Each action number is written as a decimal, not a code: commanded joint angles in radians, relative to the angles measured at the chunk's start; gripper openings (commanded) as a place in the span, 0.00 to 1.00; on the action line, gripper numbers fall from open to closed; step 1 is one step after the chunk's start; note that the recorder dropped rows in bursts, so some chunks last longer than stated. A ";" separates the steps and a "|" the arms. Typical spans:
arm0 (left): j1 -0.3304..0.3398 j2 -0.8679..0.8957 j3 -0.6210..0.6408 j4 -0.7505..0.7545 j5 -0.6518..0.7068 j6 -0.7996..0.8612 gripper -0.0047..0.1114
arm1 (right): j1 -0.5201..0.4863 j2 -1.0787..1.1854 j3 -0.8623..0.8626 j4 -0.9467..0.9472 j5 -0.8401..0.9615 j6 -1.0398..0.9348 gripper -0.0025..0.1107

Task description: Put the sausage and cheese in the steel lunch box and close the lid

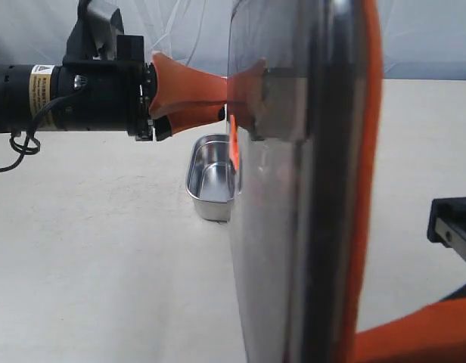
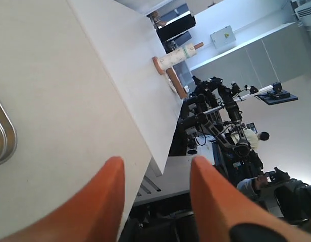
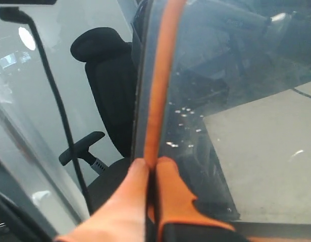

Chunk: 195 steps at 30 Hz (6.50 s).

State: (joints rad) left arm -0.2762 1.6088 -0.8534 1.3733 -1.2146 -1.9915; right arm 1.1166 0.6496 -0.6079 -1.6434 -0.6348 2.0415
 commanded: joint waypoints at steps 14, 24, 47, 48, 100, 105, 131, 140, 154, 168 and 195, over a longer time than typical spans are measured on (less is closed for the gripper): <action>-0.080 -0.351 -0.005 0.099 -0.006 -0.098 0.54 | 0.000 -0.101 -0.007 0.067 -0.029 -0.001 0.01; -0.093 -0.369 -0.005 0.044 -0.006 -0.097 0.18 | 0.000 -0.106 -0.007 0.259 -0.156 -0.197 0.01; -0.096 -0.467 -0.005 0.082 -0.006 -0.097 0.22 | 0.000 -0.197 -0.007 0.250 -0.135 -0.199 0.01; -0.096 -0.467 -0.005 0.080 -0.006 -0.097 0.26 | 0.000 -0.211 -0.007 0.243 -0.128 -0.199 0.01; -0.316 -0.467 -0.005 -0.146 -0.006 -0.023 0.29 | 0.000 -0.045 -0.007 0.451 -0.263 -0.345 0.01; -0.316 -0.467 -0.005 -0.157 -0.006 -0.023 0.06 | 0.000 -0.046 -0.007 0.451 -0.300 -0.342 0.01; -0.314 -0.467 -0.005 -0.187 -0.006 -0.017 0.04 | 0.000 -0.049 -0.007 0.439 -0.100 -0.126 0.04; -0.314 -0.467 -0.005 -0.189 0.033 0.003 0.04 | 0.000 -0.049 -0.007 0.439 -0.095 -0.076 0.52; -0.290 -0.467 -0.005 -0.184 0.243 0.005 0.04 | 0.000 -0.049 -0.007 0.285 -0.068 0.074 0.34; -0.250 -0.467 -0.005 -0.148 0.249 0.003 0.04 | 0.000 -0.049 -0.007 0.292 -0.033 0.074 0.41; -0.107 -0.467 -0.005 -0.205 0.205 0.005 0.04 | 0.000 -0.049 -0.007 0.273 -0.075 0.074 0.46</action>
State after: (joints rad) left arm -0.4188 1.1447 -0.8534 1.1786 -1.0105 -2.0045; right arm 1.1193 0.6079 -0.6186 -1.3713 -0.6867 2.0803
